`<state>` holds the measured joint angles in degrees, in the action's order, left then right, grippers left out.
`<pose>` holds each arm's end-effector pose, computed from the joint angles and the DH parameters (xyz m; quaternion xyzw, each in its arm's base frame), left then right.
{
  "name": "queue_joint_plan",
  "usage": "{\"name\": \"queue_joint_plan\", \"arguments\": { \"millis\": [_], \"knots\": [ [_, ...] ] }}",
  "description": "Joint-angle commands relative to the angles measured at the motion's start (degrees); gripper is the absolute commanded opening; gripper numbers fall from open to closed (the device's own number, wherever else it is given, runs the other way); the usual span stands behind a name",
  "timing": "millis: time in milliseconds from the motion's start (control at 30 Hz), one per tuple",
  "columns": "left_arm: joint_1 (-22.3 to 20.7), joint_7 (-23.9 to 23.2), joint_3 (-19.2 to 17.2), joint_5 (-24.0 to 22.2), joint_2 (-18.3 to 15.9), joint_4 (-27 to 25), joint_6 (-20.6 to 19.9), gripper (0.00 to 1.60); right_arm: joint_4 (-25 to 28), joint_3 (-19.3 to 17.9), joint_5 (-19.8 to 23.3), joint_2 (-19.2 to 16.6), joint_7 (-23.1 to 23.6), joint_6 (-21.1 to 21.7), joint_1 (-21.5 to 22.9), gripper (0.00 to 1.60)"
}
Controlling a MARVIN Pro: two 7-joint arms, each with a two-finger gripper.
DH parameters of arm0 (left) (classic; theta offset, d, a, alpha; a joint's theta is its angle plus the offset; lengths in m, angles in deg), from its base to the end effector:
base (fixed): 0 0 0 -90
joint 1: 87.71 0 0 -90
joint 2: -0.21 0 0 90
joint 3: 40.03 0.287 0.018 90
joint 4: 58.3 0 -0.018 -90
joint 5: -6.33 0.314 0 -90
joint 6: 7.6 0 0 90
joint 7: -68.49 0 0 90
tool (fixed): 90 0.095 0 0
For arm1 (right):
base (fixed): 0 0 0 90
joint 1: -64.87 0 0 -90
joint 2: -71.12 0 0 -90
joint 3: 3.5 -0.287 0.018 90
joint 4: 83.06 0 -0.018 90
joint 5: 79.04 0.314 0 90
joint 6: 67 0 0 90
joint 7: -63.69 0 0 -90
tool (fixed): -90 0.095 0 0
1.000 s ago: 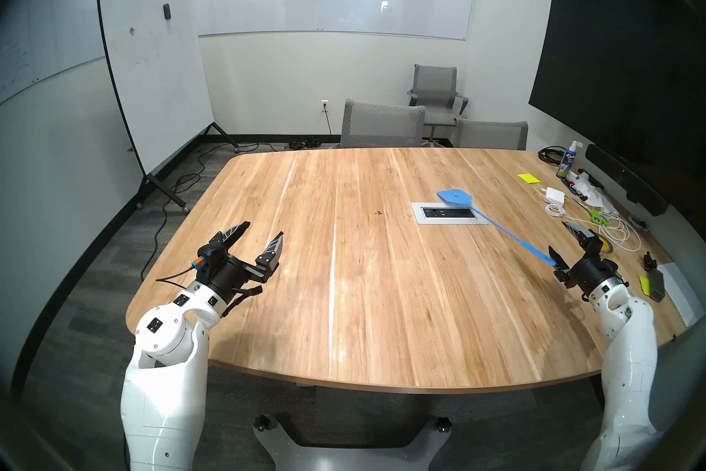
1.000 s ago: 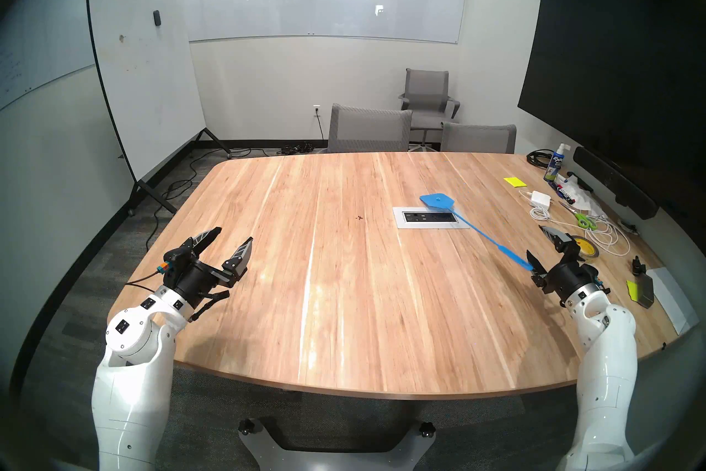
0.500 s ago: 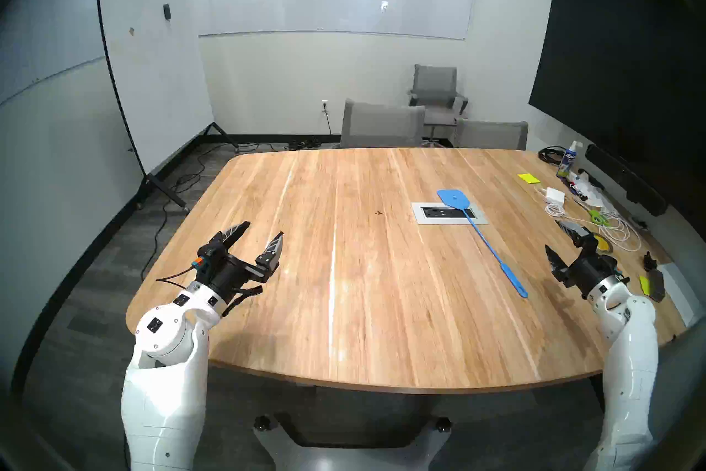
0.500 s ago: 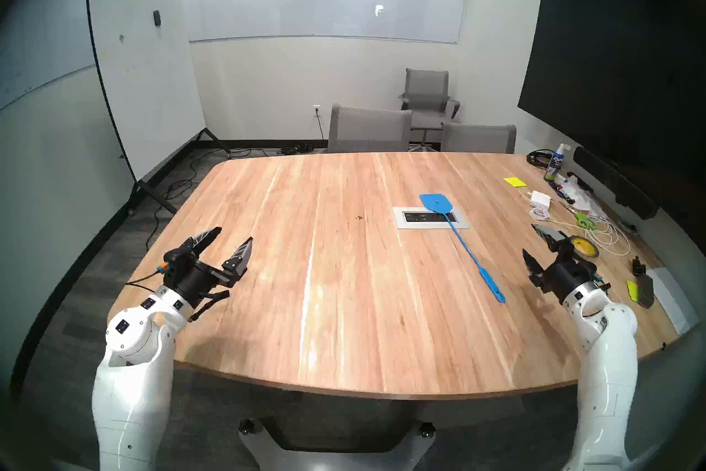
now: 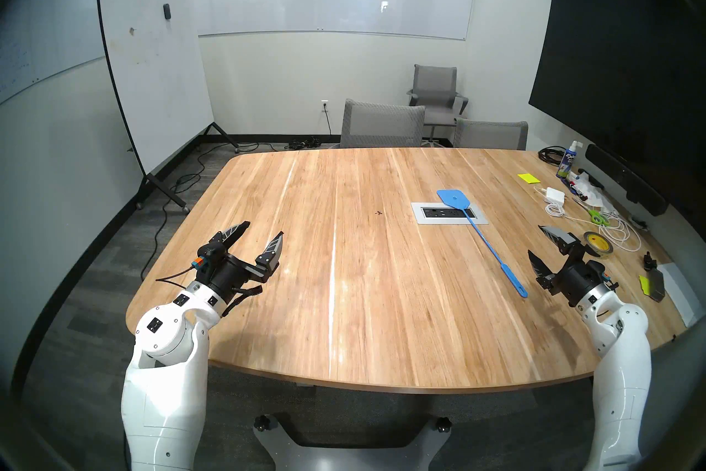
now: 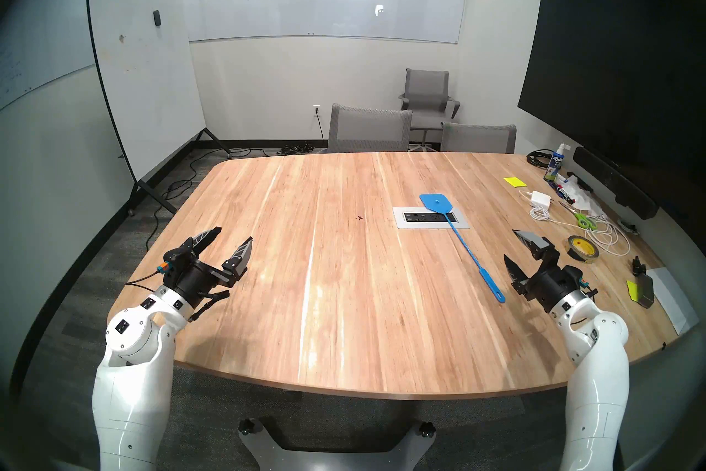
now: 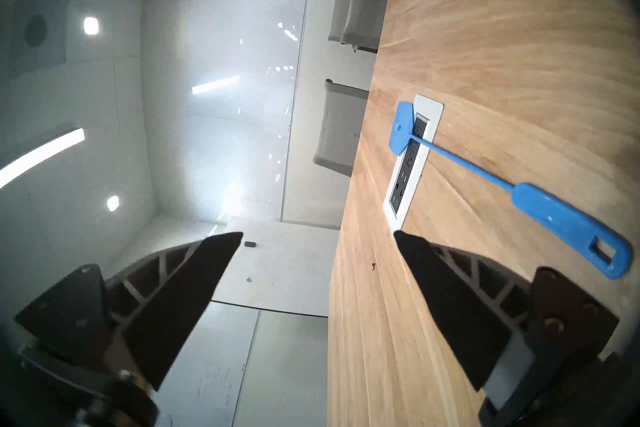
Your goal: Swat a bug on table
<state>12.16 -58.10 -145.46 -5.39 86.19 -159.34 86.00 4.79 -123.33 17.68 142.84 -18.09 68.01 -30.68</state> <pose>0.3594 0.0691 -0.2754 0.6441 -0.1228 0.7402 0.1491 0.3528 -0.2285 -0.2738 -0.5950 0.3682 -0.4743 0.5343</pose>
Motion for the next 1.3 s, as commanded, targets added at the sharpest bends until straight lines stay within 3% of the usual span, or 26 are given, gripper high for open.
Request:
{"name": "queue_joint_plan", "arguments": {
  "millis": [0,300,400,700,1067,1267],
  "knots": [
    [-0.3,0.0,0.1,0.0,0.0,-1.2,0.0,1.6,4.8,1.4,0.5,2.0,-0.8,-0.1,-0.3,1.6],
    [-0.4,-0.1,0.0,0.1,0.2,-1.2,0.0,1.6,8.5,2.5,3.0,4.1,-3.7,0.8,-0.3,1.6],
    [-0.4,-0.2,0.0,0.2,0.2,-1.2,-0.1,1.6,9.0,1.9,5.9,4.4,-6.0,1.9,0.5,1.6],
    [-0.4,-0.3,-0.1,0.3,0.4,-1.2,-0.1,1.6,6.2,0.6,15.0,3.7,-13.2,5.3,3.0,1.6],
    [-0.5,-0.5,-0.3,0.4,0.6,-1.3,-0.1,1.6,5.1,1.2,23.2,2.7,-22.5,6.5,4.5,1.6],
    [-0.5,-0.6,-0.3,0.5,0.7,-1.3,-0.2,1.6,4.4,2.0,24.7,2.0,-25.7,6.3,5.9,1.6]
  ]
}}
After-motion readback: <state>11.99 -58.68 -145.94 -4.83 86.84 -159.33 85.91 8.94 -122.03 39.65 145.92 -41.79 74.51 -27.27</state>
